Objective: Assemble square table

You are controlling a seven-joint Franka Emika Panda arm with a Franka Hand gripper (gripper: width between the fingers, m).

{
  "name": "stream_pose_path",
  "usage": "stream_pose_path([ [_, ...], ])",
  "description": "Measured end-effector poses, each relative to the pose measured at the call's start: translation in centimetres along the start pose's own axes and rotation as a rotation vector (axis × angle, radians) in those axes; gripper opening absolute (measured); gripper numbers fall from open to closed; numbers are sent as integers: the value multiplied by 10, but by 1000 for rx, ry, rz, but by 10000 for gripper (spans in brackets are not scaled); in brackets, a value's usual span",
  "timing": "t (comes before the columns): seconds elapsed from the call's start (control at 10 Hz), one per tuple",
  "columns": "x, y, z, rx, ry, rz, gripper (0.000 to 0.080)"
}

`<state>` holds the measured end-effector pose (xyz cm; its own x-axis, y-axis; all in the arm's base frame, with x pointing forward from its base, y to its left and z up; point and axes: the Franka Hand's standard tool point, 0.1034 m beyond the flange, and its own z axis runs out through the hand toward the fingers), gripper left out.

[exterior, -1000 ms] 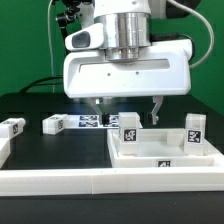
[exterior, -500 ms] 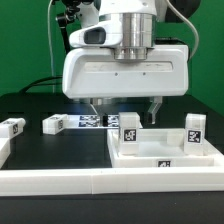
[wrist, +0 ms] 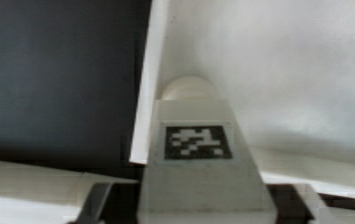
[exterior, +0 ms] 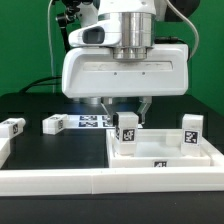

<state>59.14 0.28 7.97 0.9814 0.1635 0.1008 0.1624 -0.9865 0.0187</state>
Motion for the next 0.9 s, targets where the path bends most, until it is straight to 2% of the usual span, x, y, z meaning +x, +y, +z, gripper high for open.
stream_pose_path([
  [0.2, 0, -1, 0, 5, 1, 172, 291],
  [0.6, -3, -2, 1, 41, 2, 644, 291],
  [0.9, -4, -1, 1, 55, -10, 1027, 291],
])
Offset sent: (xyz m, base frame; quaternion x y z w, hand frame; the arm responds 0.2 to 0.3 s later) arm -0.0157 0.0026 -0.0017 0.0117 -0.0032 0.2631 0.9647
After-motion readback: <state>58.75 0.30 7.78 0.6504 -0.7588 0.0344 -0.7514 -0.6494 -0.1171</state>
